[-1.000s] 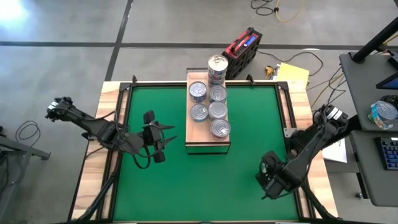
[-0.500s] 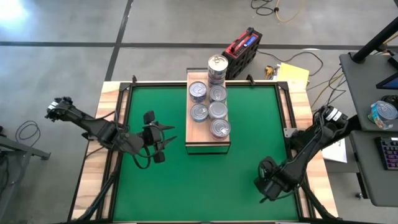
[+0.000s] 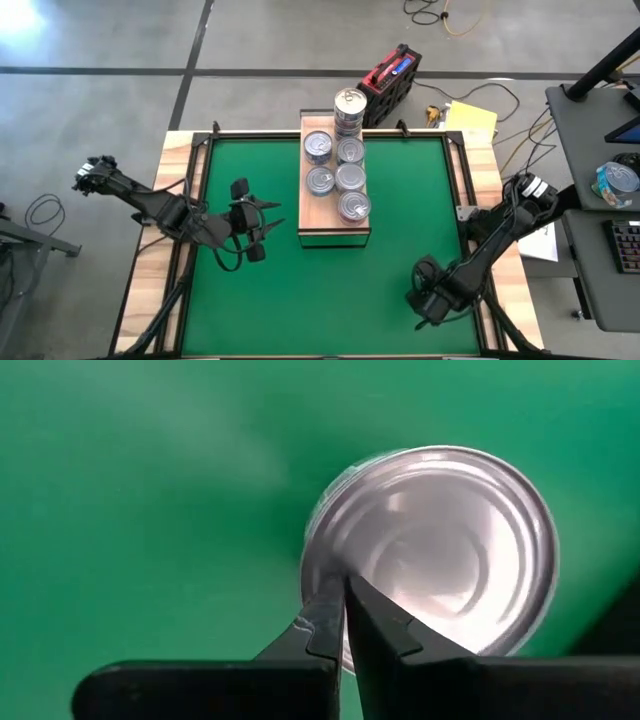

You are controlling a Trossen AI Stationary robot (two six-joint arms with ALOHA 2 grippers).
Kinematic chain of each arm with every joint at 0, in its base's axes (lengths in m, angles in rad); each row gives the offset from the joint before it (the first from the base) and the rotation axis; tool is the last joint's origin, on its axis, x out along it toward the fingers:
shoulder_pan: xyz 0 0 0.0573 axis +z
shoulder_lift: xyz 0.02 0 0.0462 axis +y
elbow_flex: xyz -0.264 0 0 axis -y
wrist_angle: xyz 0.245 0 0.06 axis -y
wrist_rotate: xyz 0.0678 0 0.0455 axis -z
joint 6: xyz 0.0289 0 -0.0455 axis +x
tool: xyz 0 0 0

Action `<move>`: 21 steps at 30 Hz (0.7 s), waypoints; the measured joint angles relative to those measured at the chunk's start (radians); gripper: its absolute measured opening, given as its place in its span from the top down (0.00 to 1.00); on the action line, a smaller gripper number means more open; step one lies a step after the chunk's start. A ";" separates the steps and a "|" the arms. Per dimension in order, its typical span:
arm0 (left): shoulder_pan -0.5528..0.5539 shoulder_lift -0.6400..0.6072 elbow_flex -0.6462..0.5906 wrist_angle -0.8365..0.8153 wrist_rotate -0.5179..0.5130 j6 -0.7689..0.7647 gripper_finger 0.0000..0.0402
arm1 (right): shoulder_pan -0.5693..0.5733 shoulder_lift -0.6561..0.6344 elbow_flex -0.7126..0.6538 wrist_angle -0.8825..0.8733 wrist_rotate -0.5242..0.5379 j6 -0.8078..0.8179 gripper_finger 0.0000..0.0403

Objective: Stack canned seafood by type on shelf
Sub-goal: Stack the green tuna can on top of the green tuna can on the shelf

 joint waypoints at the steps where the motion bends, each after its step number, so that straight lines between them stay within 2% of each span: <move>1: 0.000 0.000 0.000 0.000 0.000 0.000 0.62 | 0.000 0.001 0.000 0.019 0.012 -0.006 0.98; 8: 0.000 0.000 0.000 0.001 0.000 0.000 0.62 | -0.051 0.001 0.014 0.202 0.184 -0.151 0.98; 12: 0.000 0.000 0.000 0.002 0.000 -0.004 0.62 | -0.131 0.001 0.017 0.409 0.312 -0.409 0.98; 14: 0.000 0.006 0.000 0.006 0.011 -0.019 0.62 | -0.175 -0.001 0.026 0.482 0.342 -0.547 0.98; 17: -0.001 0.034 0.000 0.011 0.048 -0.021 0.62 | -0.204 -0.023 0.069 0.410 0.355 -0.661 0.98; 19: -0.007 0.070 0.000 0.029 0.059 -0.026 0.62 | -0.202 -0.048 0.109 0.245 0.347 -0.648 0.98; 21: -0.016 0.110 0.000 0.058 0.060 -0.033 0.63 | -0.191 -0.069 0.145 0.033 0.313 -0.568 0.98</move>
